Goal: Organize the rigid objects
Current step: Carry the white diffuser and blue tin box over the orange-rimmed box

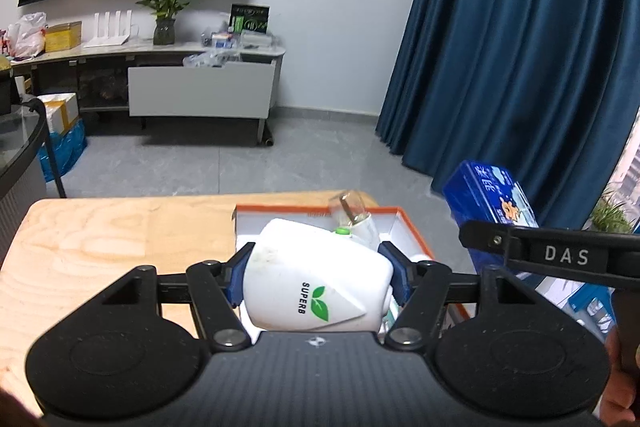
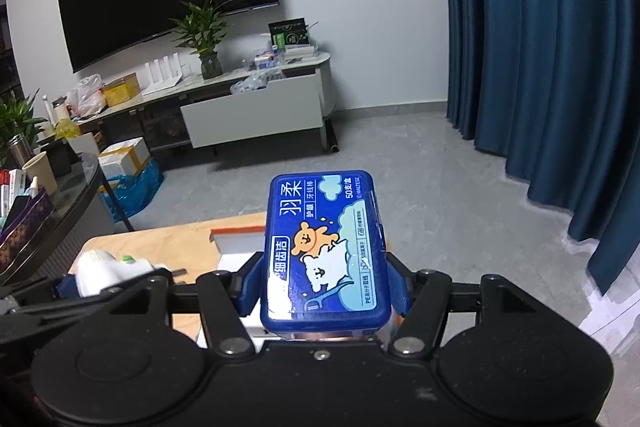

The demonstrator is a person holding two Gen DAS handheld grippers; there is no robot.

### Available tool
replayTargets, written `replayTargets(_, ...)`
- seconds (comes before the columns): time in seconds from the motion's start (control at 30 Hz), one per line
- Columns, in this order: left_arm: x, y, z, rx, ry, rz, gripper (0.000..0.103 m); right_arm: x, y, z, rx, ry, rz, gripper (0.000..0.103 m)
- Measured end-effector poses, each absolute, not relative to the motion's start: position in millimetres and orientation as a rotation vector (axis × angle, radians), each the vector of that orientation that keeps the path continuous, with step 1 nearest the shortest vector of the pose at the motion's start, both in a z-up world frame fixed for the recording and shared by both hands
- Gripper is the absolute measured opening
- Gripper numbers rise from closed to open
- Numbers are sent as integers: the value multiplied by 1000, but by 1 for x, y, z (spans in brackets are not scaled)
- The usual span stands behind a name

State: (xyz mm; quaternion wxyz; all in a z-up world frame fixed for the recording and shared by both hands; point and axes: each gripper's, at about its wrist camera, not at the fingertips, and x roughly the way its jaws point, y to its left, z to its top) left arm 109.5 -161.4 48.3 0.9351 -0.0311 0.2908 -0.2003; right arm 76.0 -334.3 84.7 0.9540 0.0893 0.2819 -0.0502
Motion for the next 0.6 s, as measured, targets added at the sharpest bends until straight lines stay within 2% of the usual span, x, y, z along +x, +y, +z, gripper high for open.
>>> replayTargets(0.6,96,-173,40,-25,638,-395,66,94,-327,79,160,609,-94,73)
